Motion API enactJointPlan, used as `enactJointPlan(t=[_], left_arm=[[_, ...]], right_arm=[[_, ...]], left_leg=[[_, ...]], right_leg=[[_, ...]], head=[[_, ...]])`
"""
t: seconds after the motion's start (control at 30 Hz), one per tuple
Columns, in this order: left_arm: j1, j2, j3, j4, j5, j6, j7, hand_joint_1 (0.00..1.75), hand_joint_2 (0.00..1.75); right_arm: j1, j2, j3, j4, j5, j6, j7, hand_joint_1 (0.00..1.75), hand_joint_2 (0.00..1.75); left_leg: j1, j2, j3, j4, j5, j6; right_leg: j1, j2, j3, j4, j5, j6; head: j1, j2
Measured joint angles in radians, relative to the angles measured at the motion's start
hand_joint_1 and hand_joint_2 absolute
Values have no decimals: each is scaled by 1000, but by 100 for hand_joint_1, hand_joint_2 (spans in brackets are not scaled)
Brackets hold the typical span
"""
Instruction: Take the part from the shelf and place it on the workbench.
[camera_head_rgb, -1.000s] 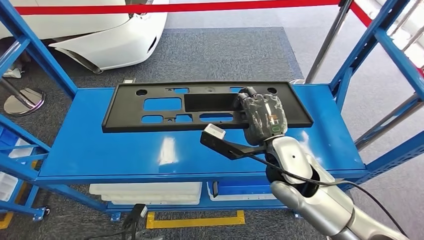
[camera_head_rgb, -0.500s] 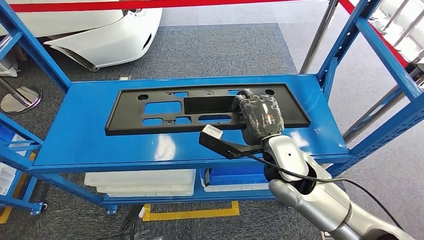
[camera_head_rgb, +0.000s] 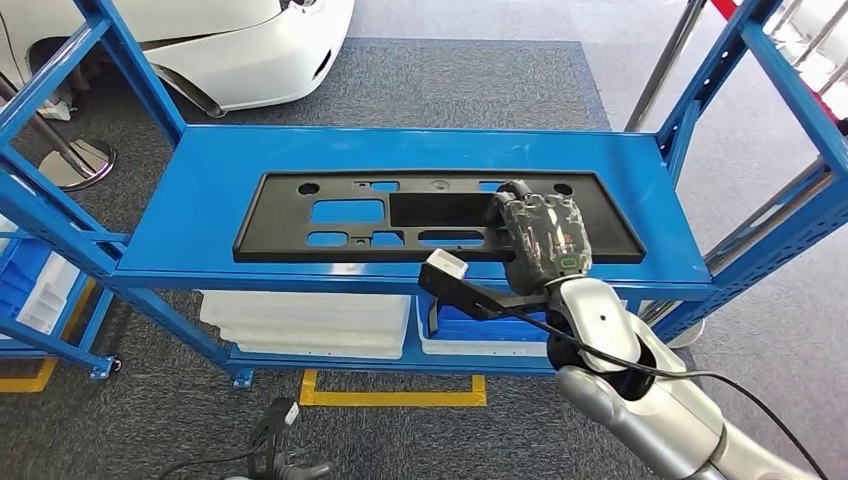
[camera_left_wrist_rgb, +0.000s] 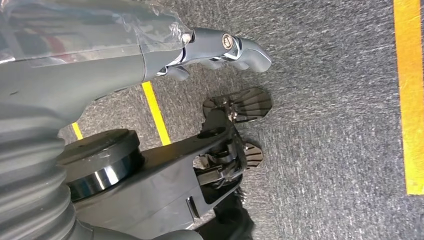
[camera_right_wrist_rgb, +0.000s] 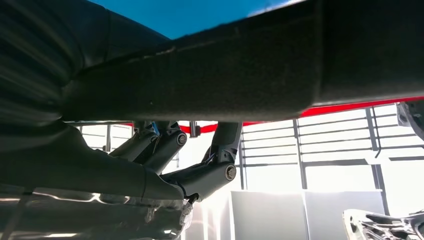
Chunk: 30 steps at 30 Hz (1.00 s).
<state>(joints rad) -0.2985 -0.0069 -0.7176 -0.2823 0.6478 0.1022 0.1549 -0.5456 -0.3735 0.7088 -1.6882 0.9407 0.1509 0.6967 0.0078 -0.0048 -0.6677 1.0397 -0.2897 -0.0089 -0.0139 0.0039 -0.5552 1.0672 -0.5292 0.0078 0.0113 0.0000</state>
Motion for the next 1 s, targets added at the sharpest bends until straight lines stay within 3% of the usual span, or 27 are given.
enactJointPlan(t=[0.07, 0.13, 0.2, 0.27, 0.3, 0.33, 0.37, 0.43, 0.5, 0.57, 0.63, 0.67, 0.7, 0.77, 0.8, 0.83, 0.87, 0.9, 0.93, 1.0], left_arm=[[-1, 0, 0, 0, 0, 0, 1, 0, 175], [0, 0, 0, 0, 0, -1, 1, 0, 175], [1, 0, 0, 0, 0, -1, 2, 0, 175], [0, 0, 0, 0, 0, -1, 2, 0, 175], [1, 0, 0, 0, 0, -1, 2, 0, 175], [1, 0, 0, 0, 0, -1, 2, 0, 175], [1, 0, 0, 0, 0, -1, 2, 0, 175], [0, 0, 0, 0, 0, -1, 2, 0, 175], [-2, 0, 0, 0, 0, -1, 2, 0, 175], [-4, 0, 0, 0, 0, -3, 2, 0, 175], [-6, 0, 0, 0, -1, -8, 4, 0, 175], [-7, 0, 0, 0, -1, -9, 6, 0, 175], [-9, 0, 0, 0, -1, -11, 7, 0, 175], [-12, -2, 0, 0, -1, -13, 9, 0, 175], [-13, -2, 0, 0, -1, -15, 9, 0, 175], [-13, -3, -1, 0, -1, -17, 9, 0, 175], [-12, -4, -1, 0, -1, -18, 10, 0, 175], [-12, -4, -1, 0, -1, -19, 10, 0, 175], [-12, -4, -1, 0, -1, -19, 10, 0, 175], [-13, -5, -2, 0, -1, -20, 11, 0, 175]], right_arm=[[-1, 0, -2, -1, 0, 0, 0, 175, 175], [-1, 0, -2, -1, 0, 0, 0, 175, 175], [-2, 0, -2, -1, 0, 0, 0, 175, 175], [-3, 0, -2, -1, 0, 0, 0, 175, 175], [-3, 0, -2, -1, 0, 0, 0, 175, 175], [-3, 0, -2, -1, -1, 0, 0, 175, 175], [-3, 0, -2, -1, -1, 0, 0, 175, 175], [-3, 0, -2, -1, -1, 0, 0, 175, 175], [-3, 0, -3, -2, -1, 0, 0, 175, 175], [-4, 0, -3, -2, -1, -1, 0, 175, 175], [-4, -1, -3, -2, -3, -2, 0, 175, 175], [-5, -2, -3, -2, -5, -3, 0, 175, 175], [-5, -3, -3, -2, -6, -4, 0, 175, 175], [-5, -4, -3, -2, -7, -5, 0, 175, 175], [-5, -4, -3, -1, -6, -5, 0, 175, 175], [-4, -4, -3, -1, -5, -5, 0, 175, 175], [-4, -5, -3, 0, -3, -5, 0, 175, 175], [-3, -5, -3, 1, 0, -5, 0, 175, 175], [-3, -5, -3, 1, 2, -5, 0, 175, 175], [-2, -4, -6, 1, 8, -6, 0, 175, 175]], left_leg=[[0, -2, -7, 2, 15, -12], [1, -3, -14, 11, 10, -23], [4, -3, -38, 78, -61, -29], [6, -2, -69, 205, -159, -34], [6, -2, -76, 261, -184, -35], [6, -2, -72, 295, -184, -35], [5, -2, -53, 296, -164, -34], [4, -2, 32, 203, -113, -27], [0, 0, 133, 54, -116, -18], [-7, 0, 173, -21, -131, -9], [-7, 1, 160, -32, -110, 5], [-6, 3, 151, -37, -98, 13], [-5, 4, 137, -41, -83, 21], [-6, 5, 107, -40, -57, 29], [-6, 6, 90, -38, -45, 30], [-7, 6, 73, -35, -35, 30], [-7, 7, 56, -31, -25, 29], [-7, 8, 39, -25, -16, 27], [-7, 10, 23, -19, -8, 25], [-9, 13, -2, -8, 6, 17]], right_leg=[[6, 4, 16, -38, -10, -15], [4, -2, 7, -41, 5, -32], [1, -8, -12, -46, 26, -49], [5, -11, -39, -45, 47, -55], [7, -13, -54, -43, 58, -55], [9, -15, -69, -42, 69, -55], [10, -16, -84, -41, 80, -55], [12, -18, -111, -39, 101, -50], [14, -19, -126, -38, 120, -41], [12, -22, -129, -44, 140, -30], [7, -21, -134, -48, 147, -17], [6, -18, -143, -35, 127, -12], [5, -15, -156, -3, 87, -8], [4, -11, -188, 114, -17, -4], [4, -10, -200, 179, -48, -3], [4, -10, -203, 228, -54, -2], [4, -10, -193, 248, -37, -1], [4, -10, -166, 232, -8, -2], [4, -12, -122, 182, 18, -4], [10, -17, -21, 35, 18, -13]], head=[[1, 0], [-1, 0], [-10, 0], [-22, 0], [-26, 0], [-30, 0], [-33, 0], [-39, 0], [-43, 0], [-41, 0], [-40, 0], [-40, 0], [-37, 0], [-26, 0], [-20, 0], [-14, 0], [-9, 0], [-5, 0], [-1, 0], [6, 0]])
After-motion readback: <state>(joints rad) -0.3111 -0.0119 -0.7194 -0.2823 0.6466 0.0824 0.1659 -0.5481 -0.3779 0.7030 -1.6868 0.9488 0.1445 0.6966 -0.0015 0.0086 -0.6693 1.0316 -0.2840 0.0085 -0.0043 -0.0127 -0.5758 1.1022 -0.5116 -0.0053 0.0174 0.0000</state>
